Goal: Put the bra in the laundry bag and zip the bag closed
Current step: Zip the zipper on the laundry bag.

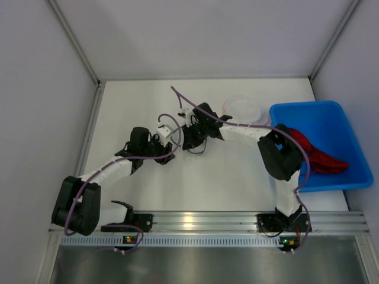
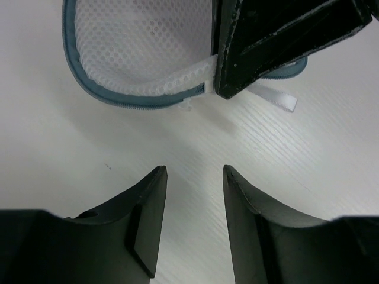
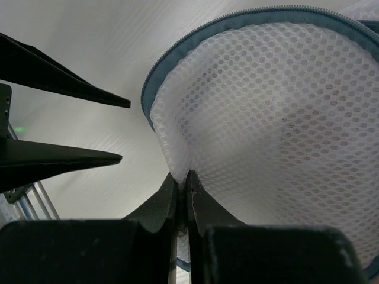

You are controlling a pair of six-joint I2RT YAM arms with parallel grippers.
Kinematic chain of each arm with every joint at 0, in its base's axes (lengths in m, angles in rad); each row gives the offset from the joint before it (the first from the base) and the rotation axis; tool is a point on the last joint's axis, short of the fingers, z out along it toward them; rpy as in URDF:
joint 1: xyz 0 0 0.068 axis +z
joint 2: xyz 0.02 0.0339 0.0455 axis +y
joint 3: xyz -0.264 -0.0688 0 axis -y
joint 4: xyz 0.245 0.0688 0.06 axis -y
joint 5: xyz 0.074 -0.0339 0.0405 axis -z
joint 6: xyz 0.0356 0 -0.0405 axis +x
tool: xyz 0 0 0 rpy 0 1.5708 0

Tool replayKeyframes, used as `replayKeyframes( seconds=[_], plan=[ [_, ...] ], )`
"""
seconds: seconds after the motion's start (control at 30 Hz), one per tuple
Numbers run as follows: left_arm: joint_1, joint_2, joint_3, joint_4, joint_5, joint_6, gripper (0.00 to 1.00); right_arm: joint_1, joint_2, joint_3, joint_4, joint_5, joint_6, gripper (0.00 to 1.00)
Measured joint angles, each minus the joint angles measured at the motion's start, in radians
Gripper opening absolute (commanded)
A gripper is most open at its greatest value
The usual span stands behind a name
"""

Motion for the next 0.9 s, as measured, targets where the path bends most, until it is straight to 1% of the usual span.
replayKeyframes(
  seconds=[0.33,0.43,0.6,0.7,0.8,0.83,0.9],
  plan=[
    [-0.093,0.092,0.054,0.060,-0.071,-0.006,0.47,-0.011,0.006,0.015,0.001,-0.035,0.063,0.00],
    [-0.105,0.126,0.078,0.065,-0.104,-0.011,0.45,-0.014,0.010,0.020,0.005,-0.043,0.079,0.00],
    [-0.106,0.182,0.124,0.066,-0.158,-0.026,0.36,-0.019,0.019,0.020,0.006,-0.060,0.097,0.00],
    [-0.106,0.193,0.134,0.069,-0.173,-0.037,0.28,-0.025,0.021,0.020,0.008,-0.073,0.109,0.00],
    [-0.106,0.198,0.137,0.073,-0.180,-0.043,0.16,-0.033,0.021,0.020,0.018,-0.088,0.126,0.00],
    [-0.106,0.200,0.137,0.075,-0.182,-0.045,0.08,-0.035,0.021,0.019,0.022,-0.091,0.130,0.00],
    [-0.106,0.200,0.137,0.075,-0.183,-0.049,0.00,-0.042,0.022,0.019,0.027,-0.101,0.142,0.00]
  ],
)
